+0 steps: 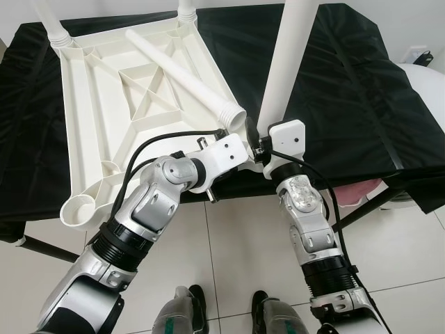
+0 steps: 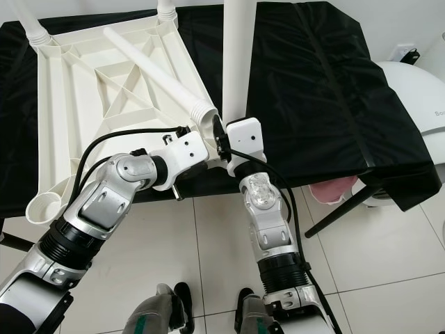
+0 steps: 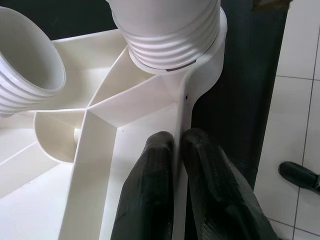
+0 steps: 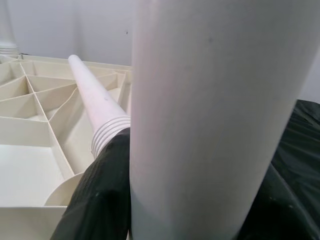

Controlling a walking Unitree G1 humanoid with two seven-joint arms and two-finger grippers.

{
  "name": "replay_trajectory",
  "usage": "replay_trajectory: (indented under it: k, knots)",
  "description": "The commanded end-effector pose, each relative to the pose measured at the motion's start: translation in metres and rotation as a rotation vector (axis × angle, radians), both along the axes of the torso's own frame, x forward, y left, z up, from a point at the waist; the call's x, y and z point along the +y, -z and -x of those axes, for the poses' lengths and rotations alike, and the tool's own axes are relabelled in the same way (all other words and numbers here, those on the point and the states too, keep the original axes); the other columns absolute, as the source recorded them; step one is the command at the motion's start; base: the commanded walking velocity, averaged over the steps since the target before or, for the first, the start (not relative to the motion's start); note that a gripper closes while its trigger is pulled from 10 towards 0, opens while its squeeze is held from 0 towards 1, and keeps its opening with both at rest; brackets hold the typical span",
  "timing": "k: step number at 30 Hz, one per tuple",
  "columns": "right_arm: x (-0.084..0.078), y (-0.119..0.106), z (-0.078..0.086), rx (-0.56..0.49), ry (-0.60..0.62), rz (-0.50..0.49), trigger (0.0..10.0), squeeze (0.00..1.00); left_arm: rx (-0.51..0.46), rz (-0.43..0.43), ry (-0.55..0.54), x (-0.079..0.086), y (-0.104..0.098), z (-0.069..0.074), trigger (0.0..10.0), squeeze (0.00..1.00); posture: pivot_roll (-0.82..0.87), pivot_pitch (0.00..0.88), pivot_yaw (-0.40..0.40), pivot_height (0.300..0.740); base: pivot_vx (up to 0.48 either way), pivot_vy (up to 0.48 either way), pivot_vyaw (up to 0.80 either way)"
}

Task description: Building children table

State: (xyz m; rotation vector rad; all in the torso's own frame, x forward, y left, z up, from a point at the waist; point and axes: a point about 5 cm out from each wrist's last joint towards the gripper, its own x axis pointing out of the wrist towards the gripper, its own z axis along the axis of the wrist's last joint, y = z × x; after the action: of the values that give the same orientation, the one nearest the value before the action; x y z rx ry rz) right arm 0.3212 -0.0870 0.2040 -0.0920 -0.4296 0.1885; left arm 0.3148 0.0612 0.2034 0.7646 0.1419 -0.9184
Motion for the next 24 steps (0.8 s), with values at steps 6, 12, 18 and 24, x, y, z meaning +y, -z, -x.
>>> replay_trajectory:
  k: [6,12,18,24]
  knots:
    - [-0.008,0.023,0.0,0.133,0.128,-0.063,10.0,0.0,0.041,-0.015,0.035,-0.004,0.007,0.003,10.0,0.0,-0.12,0.202,0.01,0.74,0.0,0.0,0.0]
    - [-0.011,0.028,-0.003,0.182,0.172,-0.105,10.0,0.0,0.04,-0.018,0.035,-0.003,0.007,0.003,10.0,0.0,-0.11,0.206,0.014,0.74,0.0,0.0,0.0]
    - [-0.017,0.031,-0.008,0.243,0.231,-0.12,10.0,0.0,0.038,-0.018,0.035,-0.003,0.006,0.003,10.0,0.0,-0.12,0.207,0.016,0.74,0.0,0.0,0.0]
    - [-0.019,0.035,-0.011,0.289,0.288,-0.107,10.0,0.0,0.038,-0.016,0.036,-0.003,0.006,0.003,10.0,0.0,-0.12,0.207,0.016,0.74,0.0,0.0,0.0]
